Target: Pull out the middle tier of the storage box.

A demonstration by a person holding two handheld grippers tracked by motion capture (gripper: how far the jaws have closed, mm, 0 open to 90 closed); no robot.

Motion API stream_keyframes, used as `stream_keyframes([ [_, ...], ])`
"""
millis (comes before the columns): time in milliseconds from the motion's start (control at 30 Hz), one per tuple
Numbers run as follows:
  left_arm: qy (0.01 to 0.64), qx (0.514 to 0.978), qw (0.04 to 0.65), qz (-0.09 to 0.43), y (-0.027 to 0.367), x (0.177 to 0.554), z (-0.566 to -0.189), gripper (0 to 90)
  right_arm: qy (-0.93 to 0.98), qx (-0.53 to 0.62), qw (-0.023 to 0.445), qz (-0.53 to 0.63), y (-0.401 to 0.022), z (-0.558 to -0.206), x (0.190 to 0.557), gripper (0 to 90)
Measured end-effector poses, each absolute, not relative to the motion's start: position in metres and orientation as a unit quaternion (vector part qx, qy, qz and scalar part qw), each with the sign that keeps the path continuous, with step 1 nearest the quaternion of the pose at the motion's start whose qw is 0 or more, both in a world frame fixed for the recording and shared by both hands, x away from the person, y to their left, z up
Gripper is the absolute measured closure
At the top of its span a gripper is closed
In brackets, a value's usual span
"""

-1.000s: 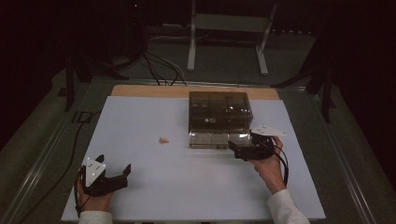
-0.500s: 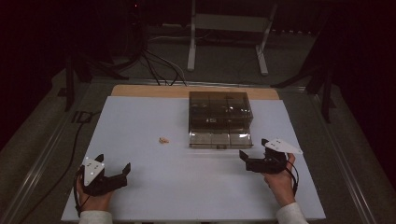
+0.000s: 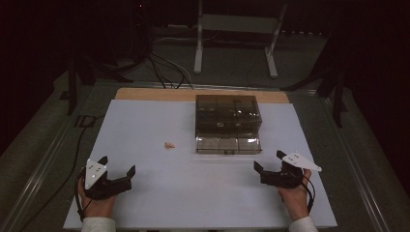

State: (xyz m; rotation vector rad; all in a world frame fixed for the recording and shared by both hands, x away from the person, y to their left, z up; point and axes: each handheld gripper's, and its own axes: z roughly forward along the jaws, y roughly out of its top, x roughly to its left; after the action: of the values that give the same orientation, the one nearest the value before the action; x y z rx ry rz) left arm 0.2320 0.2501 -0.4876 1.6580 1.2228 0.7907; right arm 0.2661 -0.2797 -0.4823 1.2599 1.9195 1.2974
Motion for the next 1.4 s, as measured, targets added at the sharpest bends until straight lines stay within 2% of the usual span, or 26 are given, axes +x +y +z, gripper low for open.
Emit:
stream_keyframes([
  [600, 0.481, 0.675, 0.458, 0.322, 0.239, 0.248, -0.467, 1.1, 0.701, 0.466, 0.251, 0.478, -0.290, -0.491, 0.258, 0.0],
  [933, 0.464, 0.685, 0.470, 0.307, 0.229, 0.270, -0.449, 1.1, 0.703, 0.472, 0.260, 0.465, -0.294, -0.493, 0.255, 0.0],
  [1400, 0.456, 0.701, 0.458, 0.301, 0.211, 0.295, -0.445, 1.1, 0.696, 0.479, 0.259, 0.468, -0.298, -0.495, 0.250, 0.0],
])
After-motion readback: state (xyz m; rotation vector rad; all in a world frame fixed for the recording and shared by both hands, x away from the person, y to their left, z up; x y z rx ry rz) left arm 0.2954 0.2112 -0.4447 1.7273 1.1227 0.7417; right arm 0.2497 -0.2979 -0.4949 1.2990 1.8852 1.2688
